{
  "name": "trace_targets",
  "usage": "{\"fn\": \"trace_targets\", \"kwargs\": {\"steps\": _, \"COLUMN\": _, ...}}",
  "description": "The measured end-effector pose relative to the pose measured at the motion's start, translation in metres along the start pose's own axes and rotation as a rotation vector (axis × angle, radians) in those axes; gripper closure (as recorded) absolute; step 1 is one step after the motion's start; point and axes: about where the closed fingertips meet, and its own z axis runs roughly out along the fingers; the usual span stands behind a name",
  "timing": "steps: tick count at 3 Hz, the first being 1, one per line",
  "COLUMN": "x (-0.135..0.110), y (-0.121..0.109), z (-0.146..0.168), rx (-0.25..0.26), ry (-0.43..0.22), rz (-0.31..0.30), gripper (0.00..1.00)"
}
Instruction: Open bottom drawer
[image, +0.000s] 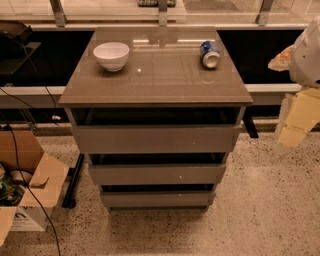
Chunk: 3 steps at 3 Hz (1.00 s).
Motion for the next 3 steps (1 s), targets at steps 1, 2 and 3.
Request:
{"fn": "trace_targets", "kwargs": {"steps": 1, "x": 0.0, "y": 0.0, "z": 0.0, "rx": 0.0, "ry": 0.0, "rz": 0.0, "gripper": 0.0}}
{"fn": "trace_targets", "kwargs": {"steps": 2, "x": -0.002, "y": 0.003, "z": 0.01, "rx": -0.006, "ry": -0.04, "rz": 0.011, "gripper": 0.0}}
{"fn": "trace_targets", "kwargs": {"steps": 3, "x": -0.005, "y": 0.012, "z": 0.029, "rx": -0.006, "ry": -0.097, "rz": 0.019, "gripper": 0.0}}
